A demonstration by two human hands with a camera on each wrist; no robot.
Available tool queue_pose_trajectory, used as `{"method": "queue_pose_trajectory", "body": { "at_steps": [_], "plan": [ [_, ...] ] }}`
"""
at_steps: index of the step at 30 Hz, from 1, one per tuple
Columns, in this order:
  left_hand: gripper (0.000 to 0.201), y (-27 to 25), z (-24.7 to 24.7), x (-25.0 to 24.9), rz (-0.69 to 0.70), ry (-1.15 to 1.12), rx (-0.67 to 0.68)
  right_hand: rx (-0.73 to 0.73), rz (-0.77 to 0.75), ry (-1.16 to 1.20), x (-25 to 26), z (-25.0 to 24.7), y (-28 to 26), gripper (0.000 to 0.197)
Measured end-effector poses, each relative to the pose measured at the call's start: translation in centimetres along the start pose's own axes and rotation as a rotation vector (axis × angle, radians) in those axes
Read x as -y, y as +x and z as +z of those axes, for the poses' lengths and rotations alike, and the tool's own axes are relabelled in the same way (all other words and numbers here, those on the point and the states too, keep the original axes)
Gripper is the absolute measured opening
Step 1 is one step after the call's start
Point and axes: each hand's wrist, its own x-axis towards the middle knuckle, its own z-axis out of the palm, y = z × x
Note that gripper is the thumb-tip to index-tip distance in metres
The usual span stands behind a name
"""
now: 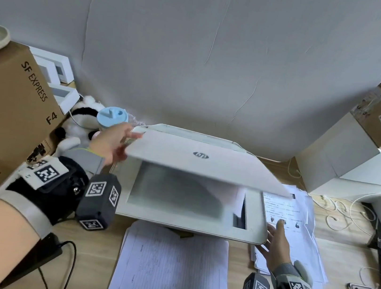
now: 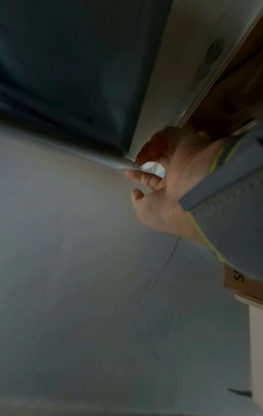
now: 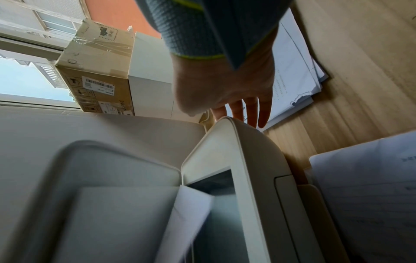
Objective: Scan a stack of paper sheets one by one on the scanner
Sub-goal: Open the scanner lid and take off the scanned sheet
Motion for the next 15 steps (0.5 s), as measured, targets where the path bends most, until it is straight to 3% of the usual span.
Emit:
{"method": "queue_pose_trajectory", "body": {
  "at_steps": [5,8,15],
  "plan": [
    [0.022,0.1,2.4,-6.0,0.227,-0.152,-0.086,0.021,-0.010,-0.074,1.0,0.0,0.8,0.039],
    [0.017,0.6,4.2,-8.0,0.326,-0.081,-0.094,0.022,-0.042,-0.097,2.0,0.1,1.0,0.031],
    [0.018,2.9,6.0,-9.7,0.372,0.080,-0.121,0.045,-0.077,-0.102,3.5,0.3,1.1,0.031]
  ]
}}
